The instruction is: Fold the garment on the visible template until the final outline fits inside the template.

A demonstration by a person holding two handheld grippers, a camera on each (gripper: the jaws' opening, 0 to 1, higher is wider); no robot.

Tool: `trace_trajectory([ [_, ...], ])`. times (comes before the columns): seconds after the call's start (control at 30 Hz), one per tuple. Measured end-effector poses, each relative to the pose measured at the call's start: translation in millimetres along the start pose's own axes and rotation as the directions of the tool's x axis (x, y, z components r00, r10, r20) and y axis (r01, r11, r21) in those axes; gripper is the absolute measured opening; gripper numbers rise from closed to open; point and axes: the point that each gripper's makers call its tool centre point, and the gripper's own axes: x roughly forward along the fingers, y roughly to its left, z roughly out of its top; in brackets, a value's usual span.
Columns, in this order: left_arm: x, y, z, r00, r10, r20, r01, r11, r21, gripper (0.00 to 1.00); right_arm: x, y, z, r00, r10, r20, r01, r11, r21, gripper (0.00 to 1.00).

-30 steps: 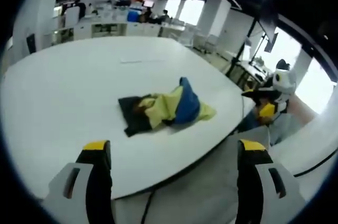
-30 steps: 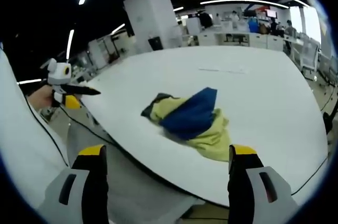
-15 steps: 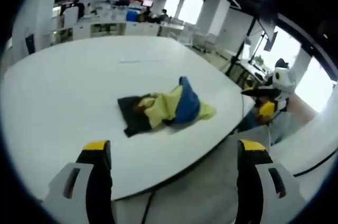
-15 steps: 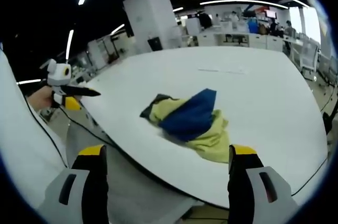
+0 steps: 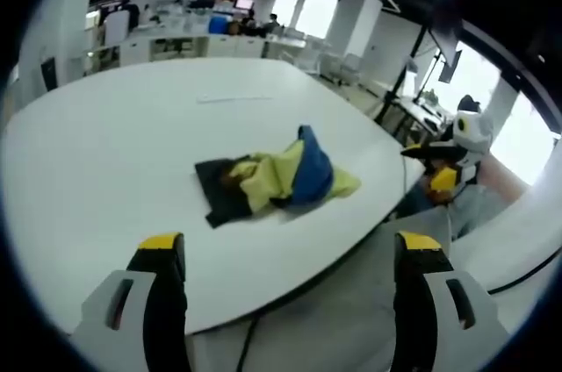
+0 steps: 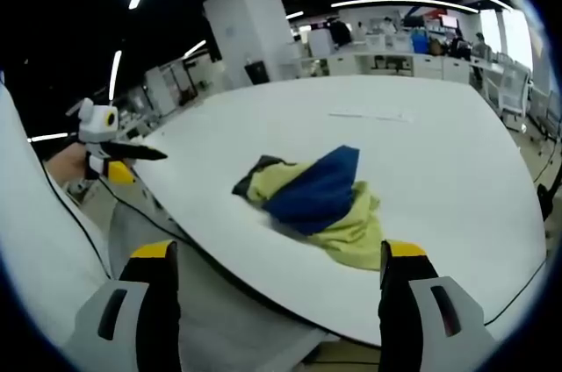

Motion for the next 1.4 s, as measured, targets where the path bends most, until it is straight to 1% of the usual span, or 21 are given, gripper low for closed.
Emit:
trace_trajectory([
  [0.37,3.7,4.2,-2.8,1.000,0.006,-0.010,-0.006,1.000,-0.005,0.95,5.9,-2.8,-0.1,1.000,0.006,-0.012,-0.006,1.000,0.002,0.94],
  [0.67,9.4,8.1,-4.5,1.000,0.007,-0.020,-0.007,1.000,-0.012,0.94,12.6,-4.6,4.1,1.000,0.016,-0.013,-0.016,1.000,0.003,0.94],
  [0.93,16.2,7.3,-3.4,1.000,-0.004,-0.028,0.003,1.000,-0.015,0.93,18.8,-6.5,3.2,0.999,0.024,-0.025,-0.024,1.000,0.007,0.92],
  [1.17,18.9,4.3,-1.8,0.999,-0.013,-0.034,0.013,1.000,-0.014,0.92,24.9,-5.8,8.1,0.999,0.030,-0.026,-0.029,1.000,0.009,0.92],
  [1.4,20.4,4.1,1.2,0.999,-0.017,-0.032,0.016,1.000,-0.012,0.91,25.6,-6.3,9.6,0.999,0.031,-0.032,-0.031,0.999,0.007,0.91],
])
